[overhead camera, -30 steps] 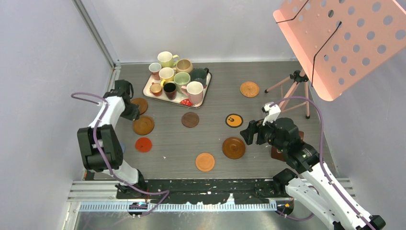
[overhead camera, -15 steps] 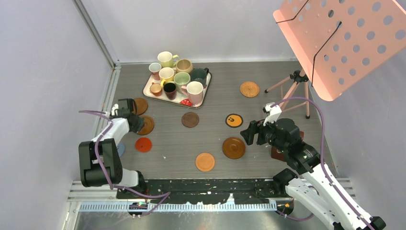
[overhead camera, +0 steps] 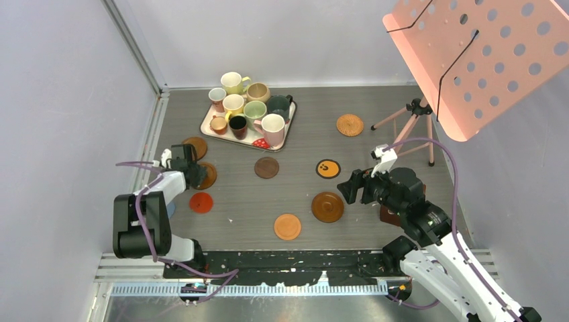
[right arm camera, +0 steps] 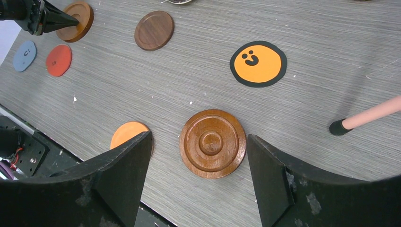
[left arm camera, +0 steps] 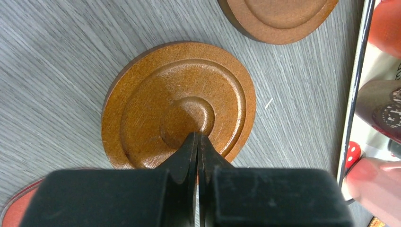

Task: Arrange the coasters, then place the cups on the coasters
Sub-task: Move the coaster to the corner of the board.

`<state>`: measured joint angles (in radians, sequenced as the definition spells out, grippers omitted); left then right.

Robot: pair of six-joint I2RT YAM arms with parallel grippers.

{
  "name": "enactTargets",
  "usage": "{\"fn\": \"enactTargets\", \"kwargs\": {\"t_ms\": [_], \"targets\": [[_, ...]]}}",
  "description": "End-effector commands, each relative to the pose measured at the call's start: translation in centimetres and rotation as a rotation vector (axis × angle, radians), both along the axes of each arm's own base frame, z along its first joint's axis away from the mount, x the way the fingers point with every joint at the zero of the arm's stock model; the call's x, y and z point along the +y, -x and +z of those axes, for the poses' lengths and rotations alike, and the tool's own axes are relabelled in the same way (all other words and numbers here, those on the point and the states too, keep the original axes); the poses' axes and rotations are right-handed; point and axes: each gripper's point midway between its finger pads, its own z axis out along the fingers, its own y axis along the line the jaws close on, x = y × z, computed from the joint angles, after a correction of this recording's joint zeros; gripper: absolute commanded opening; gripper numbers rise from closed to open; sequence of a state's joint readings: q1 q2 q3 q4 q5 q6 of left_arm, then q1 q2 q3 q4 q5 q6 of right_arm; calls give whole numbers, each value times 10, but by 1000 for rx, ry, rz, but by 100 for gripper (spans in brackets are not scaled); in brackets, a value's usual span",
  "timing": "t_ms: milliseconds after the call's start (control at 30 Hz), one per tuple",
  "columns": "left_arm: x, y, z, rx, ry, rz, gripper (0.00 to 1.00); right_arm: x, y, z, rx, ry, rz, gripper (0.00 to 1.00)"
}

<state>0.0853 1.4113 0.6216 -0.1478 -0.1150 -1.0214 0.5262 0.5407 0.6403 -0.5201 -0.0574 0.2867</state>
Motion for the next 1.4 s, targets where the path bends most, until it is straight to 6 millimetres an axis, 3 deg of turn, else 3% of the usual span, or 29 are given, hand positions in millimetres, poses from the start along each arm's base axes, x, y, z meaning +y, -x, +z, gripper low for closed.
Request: {"fn": "enactTargets", "kwargs": {"t_ms": [0,600,867,1367], "targets": [[9,6,-8,68,-6,62,0,-2,1,10,-30,-23,-11,80],[35,-3,-10,127,66,163,0,-4,3,17,-40,-19,-8,80],[69,5,-3,212,31,220,0,-5,5,18,-41,-21,-11,80],[70,3,-5,234,67,270,0,-4,4,20,-45,-22,-10,80]]}}
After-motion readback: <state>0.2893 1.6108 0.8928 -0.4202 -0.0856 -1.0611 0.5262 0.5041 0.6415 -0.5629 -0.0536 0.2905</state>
